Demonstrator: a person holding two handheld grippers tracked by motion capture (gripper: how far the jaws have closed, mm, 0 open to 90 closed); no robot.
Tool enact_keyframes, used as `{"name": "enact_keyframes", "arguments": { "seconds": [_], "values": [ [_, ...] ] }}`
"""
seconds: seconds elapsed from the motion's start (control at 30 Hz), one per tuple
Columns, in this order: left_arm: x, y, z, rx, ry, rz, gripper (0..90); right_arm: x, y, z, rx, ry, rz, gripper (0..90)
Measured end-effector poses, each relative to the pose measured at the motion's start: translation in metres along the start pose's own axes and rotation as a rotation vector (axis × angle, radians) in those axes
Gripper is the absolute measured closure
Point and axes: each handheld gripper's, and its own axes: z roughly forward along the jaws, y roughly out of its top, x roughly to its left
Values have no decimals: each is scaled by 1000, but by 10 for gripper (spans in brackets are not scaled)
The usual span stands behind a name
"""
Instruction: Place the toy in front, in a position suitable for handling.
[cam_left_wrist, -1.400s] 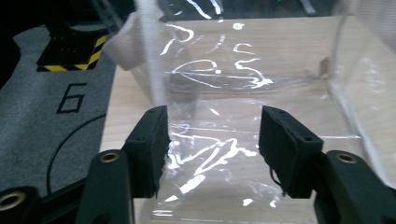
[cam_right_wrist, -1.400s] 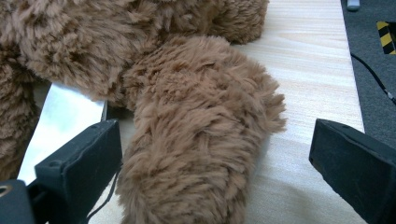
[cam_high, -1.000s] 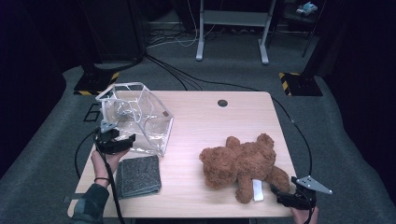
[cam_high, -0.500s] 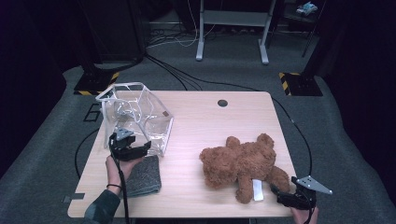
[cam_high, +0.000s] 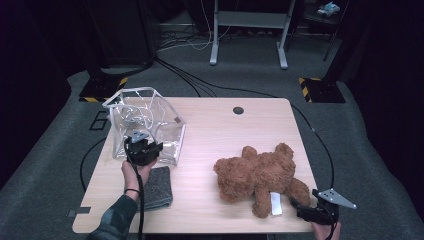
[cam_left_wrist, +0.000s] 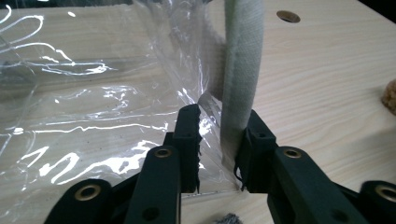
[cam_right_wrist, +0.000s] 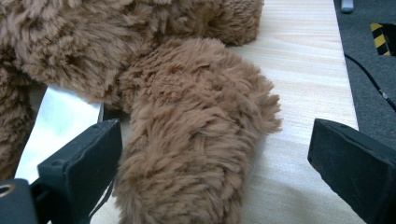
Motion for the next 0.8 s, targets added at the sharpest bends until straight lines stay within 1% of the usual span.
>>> {"name": "enact_keyframes", "arguments": {
  "seconds": [0.03,0.1,0.13,0.2,0.27,0.3,0.33,0.43,0.47,0.5,0.53,0.57,0.6,0.63,0.8],
  "values": [
    [1,0,1,1,3,2,747,0,0,0,-2,-1,1,28],
    [3,0,2,-2,1,-7,754,0,0,0,-2,0,-1,28],
    [3,0,2,0,9,-1,756,0,0,0,-4,-4,-1,28],
    [4,0,3,-5,12,-1,760,0,0,0,-3,-6,-2,28],
    [4,2,5,-10,30,8,766,0,0,0,-5,-3,-4,28],
    [4,2,6,-15,30,3,767,0,0,0,-5,-3,-7,28],
    [4,3,7,-11,37,8,767,0,0,0,-7,-6,-3,28],
    [5,9,10,-18,49,-2,773,0,0,0,-6,-7,-3,28],
    [5,9,10,-18,49,-2,774,0,0,0,-10,0,-6,28],
    [6,12,11,-29,60,-2,776,0,-1,0,-11,0,-9,28],
    [5,14,11,-36,62,-11,776,0,-1,0,-10,-2,-8,28],
    [6,16,11,-35,70,-2,776,0,-1,0,-12,-2,-9,28],
    [5,18,12,-47,72,-13,776,0,-1,0,-12,-3,-7,28],
    [7,19,13,-40,71,-13,776,0,-1,0,-13,-5,-6,28],
    [9,24,20,-44,87,-31,779,1,-1,-1,-15,-6,-7,29]
  ]
}}
